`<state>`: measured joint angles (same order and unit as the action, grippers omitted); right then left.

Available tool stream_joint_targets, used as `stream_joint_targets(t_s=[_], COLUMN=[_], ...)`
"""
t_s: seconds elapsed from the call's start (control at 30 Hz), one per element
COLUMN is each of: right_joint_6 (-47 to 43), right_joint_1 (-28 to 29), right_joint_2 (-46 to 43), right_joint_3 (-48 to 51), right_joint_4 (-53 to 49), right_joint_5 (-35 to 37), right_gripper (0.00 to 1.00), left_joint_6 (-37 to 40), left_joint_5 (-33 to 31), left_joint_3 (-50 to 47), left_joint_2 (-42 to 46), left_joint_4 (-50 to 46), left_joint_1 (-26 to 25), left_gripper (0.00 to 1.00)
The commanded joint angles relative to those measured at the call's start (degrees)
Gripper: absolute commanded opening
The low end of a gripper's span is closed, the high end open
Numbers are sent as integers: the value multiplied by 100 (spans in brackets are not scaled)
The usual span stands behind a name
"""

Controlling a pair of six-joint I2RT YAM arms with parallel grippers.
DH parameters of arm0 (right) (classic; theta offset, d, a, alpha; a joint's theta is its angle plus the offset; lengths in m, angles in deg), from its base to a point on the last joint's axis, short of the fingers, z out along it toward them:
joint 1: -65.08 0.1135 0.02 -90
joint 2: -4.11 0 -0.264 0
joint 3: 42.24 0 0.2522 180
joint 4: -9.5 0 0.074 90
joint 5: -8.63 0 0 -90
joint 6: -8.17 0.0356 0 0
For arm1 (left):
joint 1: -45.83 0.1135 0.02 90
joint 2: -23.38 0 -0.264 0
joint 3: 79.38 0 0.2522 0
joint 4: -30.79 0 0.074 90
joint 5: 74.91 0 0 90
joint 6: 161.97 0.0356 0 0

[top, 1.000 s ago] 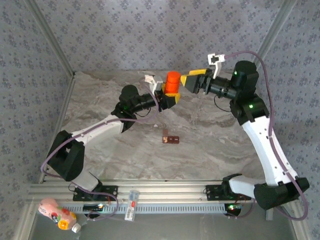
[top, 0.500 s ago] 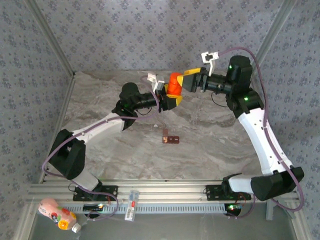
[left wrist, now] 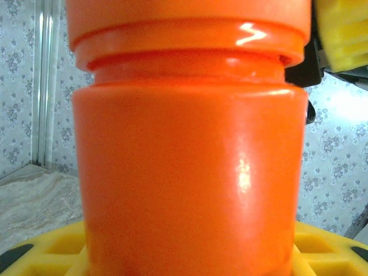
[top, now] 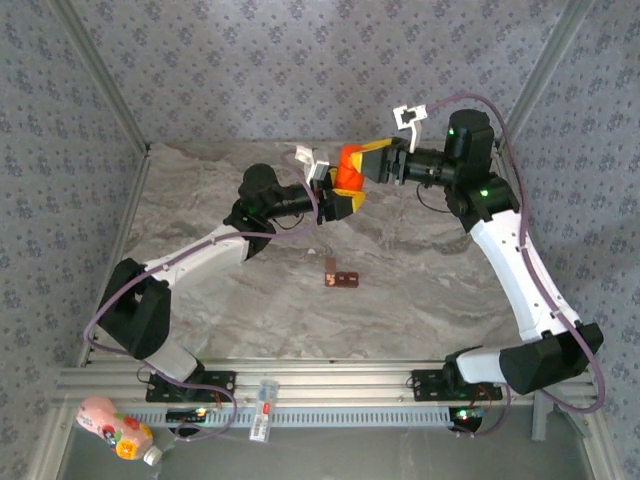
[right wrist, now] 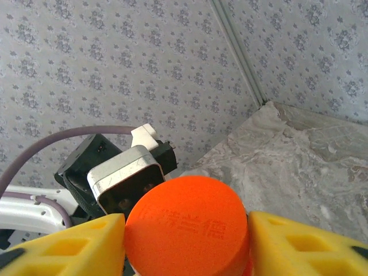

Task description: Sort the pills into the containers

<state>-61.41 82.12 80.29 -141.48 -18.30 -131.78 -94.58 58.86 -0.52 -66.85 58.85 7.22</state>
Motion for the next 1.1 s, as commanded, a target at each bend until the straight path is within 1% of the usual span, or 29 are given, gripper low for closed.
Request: stream_joint_targets(t_s=[0.0, 0.07, 0.23, 0.33, 0.5, 0.63, 0.7, 0.83, 0.93, 0.97, 1.07], right_joint_6=[-21, -21, -37, -17, 151, 241, 280, 361, 362, 356, 326], right_joint_1=[47, 69, 182, 286, 600, 881, 991, 1049, 1041, 1035, 873], right_joint_2=[0, -7, -71, -137, -290, -299, -252, -159, -148, -154, -330], right_joint_3=[-173, -142, -29, 118, 461, 618, 600, 556, 491, 451, 446], right_joint_4=[-20, -44, -135, -188, -67, 29, 26, 23, -33, -71, -150], right_joint_5=[-117, -78, 357, 836, 1891, 2457, 2634, 2758, 2814, 2807, 2525], right_gripper=[49, 46, 45, 45, 45, 45, 45, 45, 48, 51, 69], left_joint_6=[-42, -34, 79, 206, 450, 781, 973, 1270, 1310, 1310, 1296], left_joint_5=[115, 94, -140, -367, -888, -1101, -1163, -1281, -1307, -1341, -1406], left_joint_3=[275, 278, 284, 275, 231, 297, 363, 407, 390, 368, 329], left_joint_2=[6, 13, 56, 104, 172, 197, 190, 173, 155, 154, 170], left_joint_4=[240, 231, 84, -38, -236, -571, -790, -1099, -1141, -1134, -1082], left_joint_1=[10, 9, 4, 7, -21, -106, -163, -261, -270, -266, -246], left_gripper=[0, 0, 0, 0, 0, 0, 0, 0, 0, 0, 0])
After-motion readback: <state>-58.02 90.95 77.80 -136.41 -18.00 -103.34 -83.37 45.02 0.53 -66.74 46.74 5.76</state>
